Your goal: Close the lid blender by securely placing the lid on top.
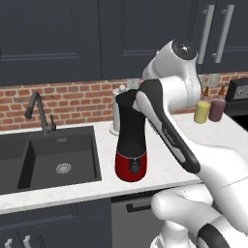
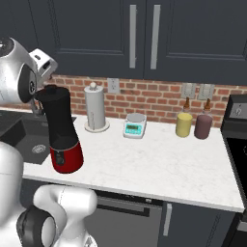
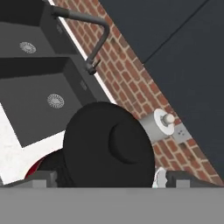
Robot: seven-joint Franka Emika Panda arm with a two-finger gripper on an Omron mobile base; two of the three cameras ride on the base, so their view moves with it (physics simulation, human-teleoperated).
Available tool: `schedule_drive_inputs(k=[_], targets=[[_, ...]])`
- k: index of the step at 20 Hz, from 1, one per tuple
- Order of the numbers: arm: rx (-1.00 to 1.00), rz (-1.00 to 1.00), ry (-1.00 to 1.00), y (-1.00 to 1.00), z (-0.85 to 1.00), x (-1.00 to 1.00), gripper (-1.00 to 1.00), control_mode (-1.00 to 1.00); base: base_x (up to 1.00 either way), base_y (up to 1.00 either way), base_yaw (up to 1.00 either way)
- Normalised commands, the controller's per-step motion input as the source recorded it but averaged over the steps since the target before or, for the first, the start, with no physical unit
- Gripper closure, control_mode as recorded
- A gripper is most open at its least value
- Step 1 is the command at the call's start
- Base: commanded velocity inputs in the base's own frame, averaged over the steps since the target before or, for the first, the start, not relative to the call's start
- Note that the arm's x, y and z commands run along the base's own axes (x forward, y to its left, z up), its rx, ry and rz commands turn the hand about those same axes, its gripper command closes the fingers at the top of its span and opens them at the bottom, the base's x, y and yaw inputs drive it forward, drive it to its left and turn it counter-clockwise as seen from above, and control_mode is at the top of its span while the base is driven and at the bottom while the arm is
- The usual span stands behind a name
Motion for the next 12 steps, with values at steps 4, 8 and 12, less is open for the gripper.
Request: schedule_drive_inputs(k=[4,8,12], targets=[[0.05,0.00,0.00,-0.46,0.01,-0.42,-1.00,-1.00,0.00,0.00,0.00],[0.05,-0.01,0.00,-0.89,-0.24,-0.29,-1.00,-1.00,0.00,0.00,0.00],[0.07,-0.04,0.00,-0.99,-0.49,-0.11,-1.00,-1.00,0.00,0.00,0.00]])
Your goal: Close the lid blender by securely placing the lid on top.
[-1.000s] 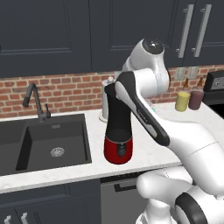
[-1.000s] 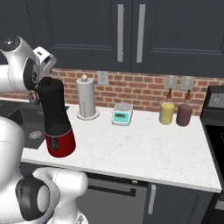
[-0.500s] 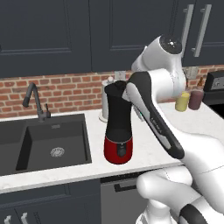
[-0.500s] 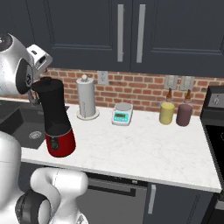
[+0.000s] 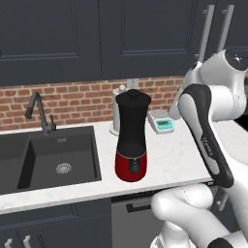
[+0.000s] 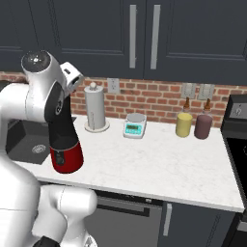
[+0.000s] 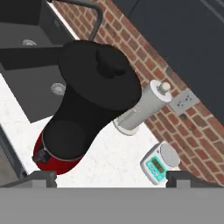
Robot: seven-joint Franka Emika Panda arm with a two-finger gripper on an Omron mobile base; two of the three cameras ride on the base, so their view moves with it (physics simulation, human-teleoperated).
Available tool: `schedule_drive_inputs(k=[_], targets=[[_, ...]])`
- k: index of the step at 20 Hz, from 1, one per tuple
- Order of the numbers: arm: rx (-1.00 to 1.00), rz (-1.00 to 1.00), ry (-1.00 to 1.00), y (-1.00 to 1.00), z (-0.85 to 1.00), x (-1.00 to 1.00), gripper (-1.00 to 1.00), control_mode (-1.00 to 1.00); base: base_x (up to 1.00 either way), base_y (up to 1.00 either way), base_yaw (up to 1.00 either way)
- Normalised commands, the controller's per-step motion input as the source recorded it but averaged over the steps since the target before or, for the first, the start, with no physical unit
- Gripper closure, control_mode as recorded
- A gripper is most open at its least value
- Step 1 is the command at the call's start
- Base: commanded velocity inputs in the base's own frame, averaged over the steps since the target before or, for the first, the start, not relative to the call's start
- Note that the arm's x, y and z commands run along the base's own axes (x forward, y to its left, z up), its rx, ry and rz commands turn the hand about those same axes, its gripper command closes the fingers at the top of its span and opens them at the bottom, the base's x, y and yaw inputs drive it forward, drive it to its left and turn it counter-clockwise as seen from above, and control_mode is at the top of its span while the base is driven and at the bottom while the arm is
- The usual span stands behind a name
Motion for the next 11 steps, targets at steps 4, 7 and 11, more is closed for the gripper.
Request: schedule_drive_inputs(k=[4,7,11], targets=[[0.05,-0.04,0.00,-0.93,-0.57,-0.02,-1.00,-1.00,0.00,0.00,0.00],[0.03,-0.03,0.00,-0.77,-0.62,0.00,-1.00,-1.00,0.00,0.00,0.00],[0.01,-0.02,0.00,-0.54,-0.53,0.00,-1.00,-1.00,0.00,0.00,0.00]])
